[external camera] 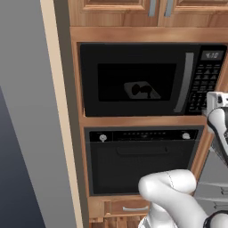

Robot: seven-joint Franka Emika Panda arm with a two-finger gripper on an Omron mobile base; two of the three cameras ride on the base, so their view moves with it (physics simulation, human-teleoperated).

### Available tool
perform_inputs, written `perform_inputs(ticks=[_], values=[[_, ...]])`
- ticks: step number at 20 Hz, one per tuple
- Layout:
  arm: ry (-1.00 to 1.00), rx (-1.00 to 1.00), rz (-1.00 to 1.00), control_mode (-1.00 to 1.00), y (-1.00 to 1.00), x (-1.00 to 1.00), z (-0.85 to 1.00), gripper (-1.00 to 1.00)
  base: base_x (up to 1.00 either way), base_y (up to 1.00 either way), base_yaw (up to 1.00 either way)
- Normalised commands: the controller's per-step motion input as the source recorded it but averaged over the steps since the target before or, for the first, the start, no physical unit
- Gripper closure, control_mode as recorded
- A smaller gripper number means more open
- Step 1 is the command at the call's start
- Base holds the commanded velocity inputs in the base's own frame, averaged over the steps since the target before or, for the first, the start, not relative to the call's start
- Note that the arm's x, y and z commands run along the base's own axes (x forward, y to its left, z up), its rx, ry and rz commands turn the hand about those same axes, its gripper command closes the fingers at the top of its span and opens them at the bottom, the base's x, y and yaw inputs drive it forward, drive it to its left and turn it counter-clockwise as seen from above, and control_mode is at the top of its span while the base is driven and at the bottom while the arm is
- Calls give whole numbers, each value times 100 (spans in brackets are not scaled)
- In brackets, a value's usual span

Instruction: Place the tupperware containing the chicken drumstick and sweet potato meal in the microwave. Close the microwave door and press the start button to reheat the meal.

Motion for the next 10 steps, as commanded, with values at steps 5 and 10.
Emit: perform_inputs(ticks=[5, 10], values=[[0, 0, 0, -100, -13, 33, -10, 100, 0, 0, 0], [0, 0, 0, -100, -4, 31, -18, 100, 0, 0, 0]])
